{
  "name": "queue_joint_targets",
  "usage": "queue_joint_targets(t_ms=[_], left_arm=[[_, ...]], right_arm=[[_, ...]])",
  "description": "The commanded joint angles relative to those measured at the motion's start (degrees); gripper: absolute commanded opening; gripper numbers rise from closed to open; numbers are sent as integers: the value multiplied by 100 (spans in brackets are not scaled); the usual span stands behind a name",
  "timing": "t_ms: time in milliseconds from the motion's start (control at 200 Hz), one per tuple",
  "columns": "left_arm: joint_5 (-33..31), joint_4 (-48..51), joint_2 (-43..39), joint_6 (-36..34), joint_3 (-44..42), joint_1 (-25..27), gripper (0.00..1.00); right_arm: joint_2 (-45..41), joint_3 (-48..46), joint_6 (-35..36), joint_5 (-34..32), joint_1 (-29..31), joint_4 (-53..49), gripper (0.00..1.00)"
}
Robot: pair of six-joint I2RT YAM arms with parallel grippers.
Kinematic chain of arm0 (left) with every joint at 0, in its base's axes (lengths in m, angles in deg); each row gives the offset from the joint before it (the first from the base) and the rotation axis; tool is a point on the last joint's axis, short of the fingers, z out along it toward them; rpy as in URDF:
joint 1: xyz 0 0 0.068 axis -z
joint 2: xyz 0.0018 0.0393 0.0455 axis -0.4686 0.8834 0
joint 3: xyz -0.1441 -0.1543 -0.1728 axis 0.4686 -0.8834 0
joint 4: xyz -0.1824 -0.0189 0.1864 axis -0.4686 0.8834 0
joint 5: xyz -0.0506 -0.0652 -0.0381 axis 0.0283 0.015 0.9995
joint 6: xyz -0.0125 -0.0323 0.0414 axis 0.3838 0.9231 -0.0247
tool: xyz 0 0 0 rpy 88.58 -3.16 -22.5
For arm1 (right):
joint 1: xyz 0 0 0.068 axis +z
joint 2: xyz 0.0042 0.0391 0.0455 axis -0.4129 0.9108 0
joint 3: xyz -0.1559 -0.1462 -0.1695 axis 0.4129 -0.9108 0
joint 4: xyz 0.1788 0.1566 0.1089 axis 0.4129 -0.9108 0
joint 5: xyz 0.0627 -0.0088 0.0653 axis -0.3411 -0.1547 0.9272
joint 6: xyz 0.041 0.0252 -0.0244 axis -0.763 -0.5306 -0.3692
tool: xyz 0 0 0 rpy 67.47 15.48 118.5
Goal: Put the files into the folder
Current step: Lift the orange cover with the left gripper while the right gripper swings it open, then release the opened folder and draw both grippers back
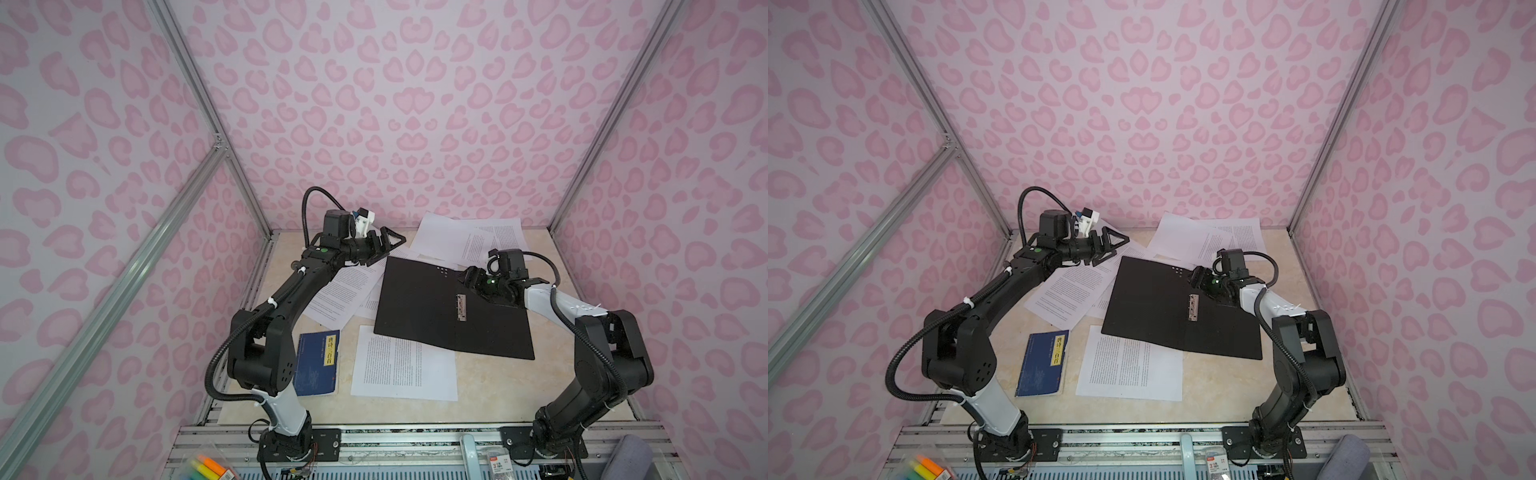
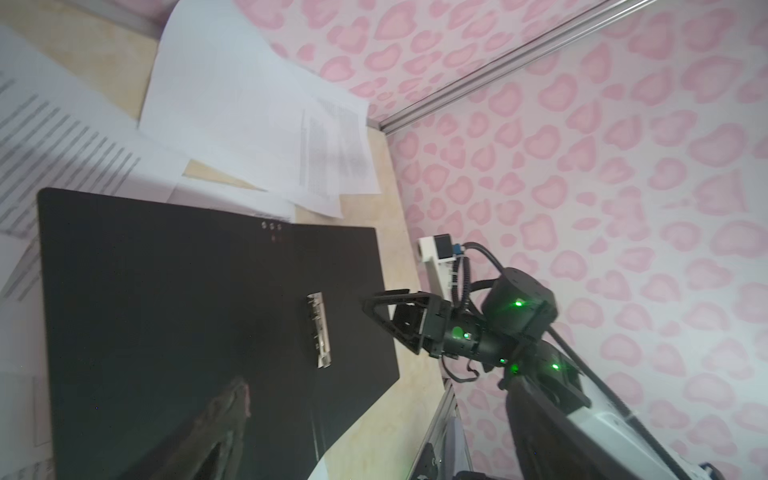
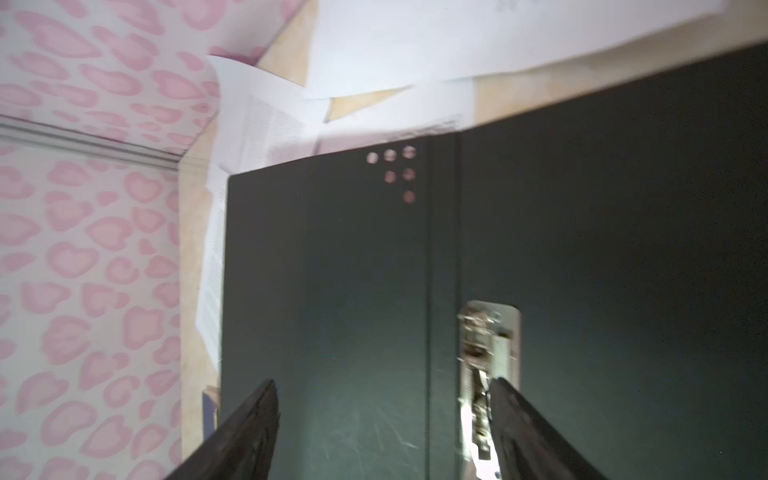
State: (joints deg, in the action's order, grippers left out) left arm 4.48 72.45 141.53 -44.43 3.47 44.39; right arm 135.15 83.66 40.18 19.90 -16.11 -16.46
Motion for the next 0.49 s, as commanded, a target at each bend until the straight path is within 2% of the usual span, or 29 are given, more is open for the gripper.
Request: queue_joint_targets(t_ms=[0, 70, 180, 370, 490], left_arm=[[-208, 236, -72, -317, -165, 38, 98], [-589, 598, -106, -594, -146, 34, 98], [-1552, 1271, -93, -890, -59, 3, 98], [-2065, 1350, 23, -555, -221, -325, 98], [-2237, 1302, -98, -371, -375, -750, 98]], right_arm=[[9, -366, 199, -455, -281, -156, 74], [61, -480, 255, -559, -436, -246, 72], [111, -722, 138, -566, -740, -184, 69], [72, -1260, -117, -559, -1530, 52, 69], [16, -1503, -190, -583, -2108, 70, 67]])
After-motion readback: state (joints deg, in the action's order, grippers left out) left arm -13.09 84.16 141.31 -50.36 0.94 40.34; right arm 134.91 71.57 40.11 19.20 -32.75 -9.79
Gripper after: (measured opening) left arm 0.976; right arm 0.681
